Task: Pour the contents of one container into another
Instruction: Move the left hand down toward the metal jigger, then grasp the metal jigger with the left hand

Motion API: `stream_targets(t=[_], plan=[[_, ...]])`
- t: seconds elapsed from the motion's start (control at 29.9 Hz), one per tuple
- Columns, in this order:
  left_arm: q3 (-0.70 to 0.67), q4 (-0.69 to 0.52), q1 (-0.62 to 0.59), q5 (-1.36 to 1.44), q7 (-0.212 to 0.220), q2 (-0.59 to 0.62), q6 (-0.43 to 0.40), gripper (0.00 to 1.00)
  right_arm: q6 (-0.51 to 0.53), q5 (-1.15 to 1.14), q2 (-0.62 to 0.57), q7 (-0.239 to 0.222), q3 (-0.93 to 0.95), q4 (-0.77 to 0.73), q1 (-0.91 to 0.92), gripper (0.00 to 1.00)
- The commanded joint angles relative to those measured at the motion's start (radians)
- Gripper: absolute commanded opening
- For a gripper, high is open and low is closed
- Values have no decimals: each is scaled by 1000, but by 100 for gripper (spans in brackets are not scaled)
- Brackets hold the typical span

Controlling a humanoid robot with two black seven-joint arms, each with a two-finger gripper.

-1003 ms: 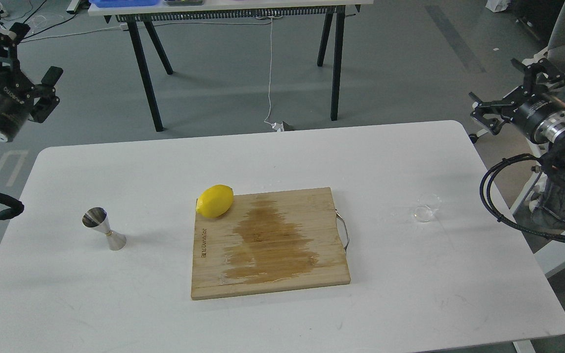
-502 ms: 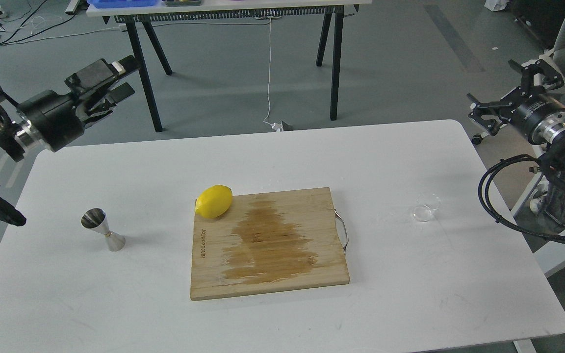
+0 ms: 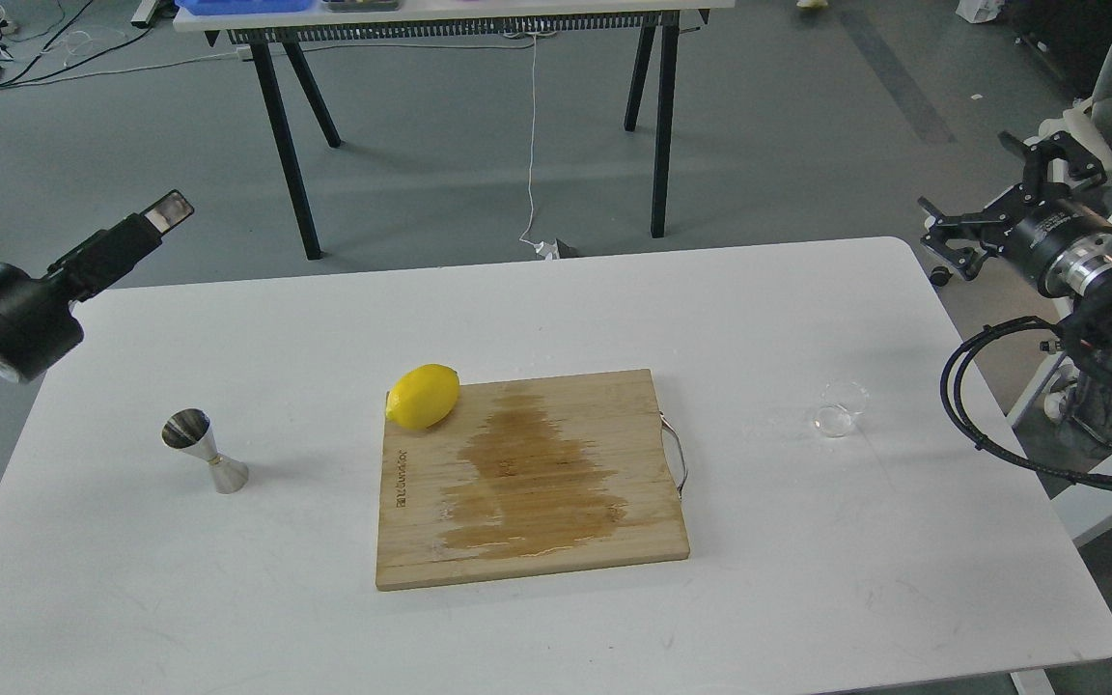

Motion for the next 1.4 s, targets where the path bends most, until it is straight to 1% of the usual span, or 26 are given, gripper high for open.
stream_targets(t=[0.0,0.1,0.23,0.27,0.37,0.47,0.54,0.6,0.8,0.97,1.14,1.37], plan=[[0,-3,96,112,0,7,207,100,0,0,-1,0,3,0,-15,99],[1,3,159,197,0,24,353,99,0,2,-7,0,5,0,-23,99],[1,1,254,218,0,57,489,99,0,2,-10,0,5,-1,-25,99],[1,1,283,220,0,61,498,99,0,2,-12,0,6,0,-25,99],[1,4,370,247,0,61,498,99,0,2,-10,0,6,0,-25,99],[0,26,426,301,0,49,498,99,0,2,-9,0,5,-1,-25,99],[0,64,446,329,0,31,498,99,0,2,-9,0,5,-1,-26,99],[0,110,467,352,0,-17,498,99,0,2,-9,0,5,-1,-26,99],[0,217,469,410,0,-158,498,99,0,2,-9,2,6,-1,-26,99],[0,274,452,435,0,-239,498,99,0,3,-10,3,9,-1,-26,99],[1,360,404,435,0,-305,498,99,0,3,-10,3,25,0,-37,99],[17,412,345,435,0,-354,498,99,0,3,-12,3,28,0,-38,99]])
